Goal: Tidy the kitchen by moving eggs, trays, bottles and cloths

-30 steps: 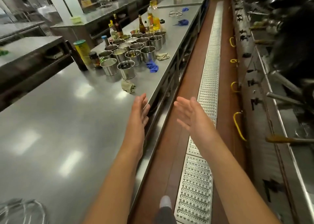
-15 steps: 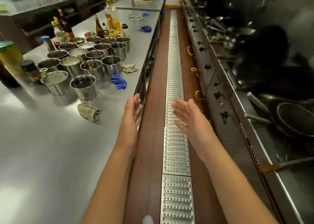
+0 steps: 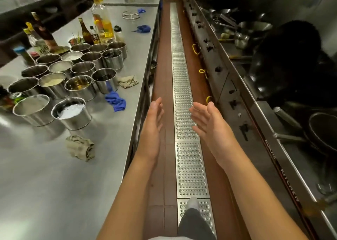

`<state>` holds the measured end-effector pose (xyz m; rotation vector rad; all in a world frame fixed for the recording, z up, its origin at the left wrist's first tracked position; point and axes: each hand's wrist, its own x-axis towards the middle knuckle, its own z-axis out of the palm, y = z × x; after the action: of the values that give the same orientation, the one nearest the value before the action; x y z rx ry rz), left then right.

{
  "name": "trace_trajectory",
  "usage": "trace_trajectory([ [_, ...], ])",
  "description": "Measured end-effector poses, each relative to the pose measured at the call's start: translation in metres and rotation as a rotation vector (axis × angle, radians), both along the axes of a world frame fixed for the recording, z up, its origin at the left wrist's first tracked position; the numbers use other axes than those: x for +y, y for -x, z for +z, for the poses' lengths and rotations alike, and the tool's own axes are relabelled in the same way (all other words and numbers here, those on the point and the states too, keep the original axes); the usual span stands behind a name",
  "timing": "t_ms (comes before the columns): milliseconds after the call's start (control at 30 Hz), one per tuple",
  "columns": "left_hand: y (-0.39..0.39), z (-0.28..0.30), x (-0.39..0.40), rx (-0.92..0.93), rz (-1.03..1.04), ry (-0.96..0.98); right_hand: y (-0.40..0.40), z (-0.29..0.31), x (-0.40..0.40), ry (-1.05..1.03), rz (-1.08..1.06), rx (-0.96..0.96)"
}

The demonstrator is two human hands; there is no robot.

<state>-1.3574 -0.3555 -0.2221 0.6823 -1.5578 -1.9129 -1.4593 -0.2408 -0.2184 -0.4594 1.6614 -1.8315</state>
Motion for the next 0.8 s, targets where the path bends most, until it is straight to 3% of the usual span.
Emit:
trace_trajectory([
  [433,0.146,0.011,-0.093,-0.102,0.182,0.069,0.164,-0.013,-0.134,0.091,0.254,-0.1],
  [633,0.198,0.025,-0.101,-0.092,0.197,0.098,0.21,-0.002,-0.153,0.133,0.275,-0.112],
  [800,0.255,0.034,-0.112,-0.071,0.121,0.119,0.263,0.015,-0.151,0.169,0.149,-0.073],
])
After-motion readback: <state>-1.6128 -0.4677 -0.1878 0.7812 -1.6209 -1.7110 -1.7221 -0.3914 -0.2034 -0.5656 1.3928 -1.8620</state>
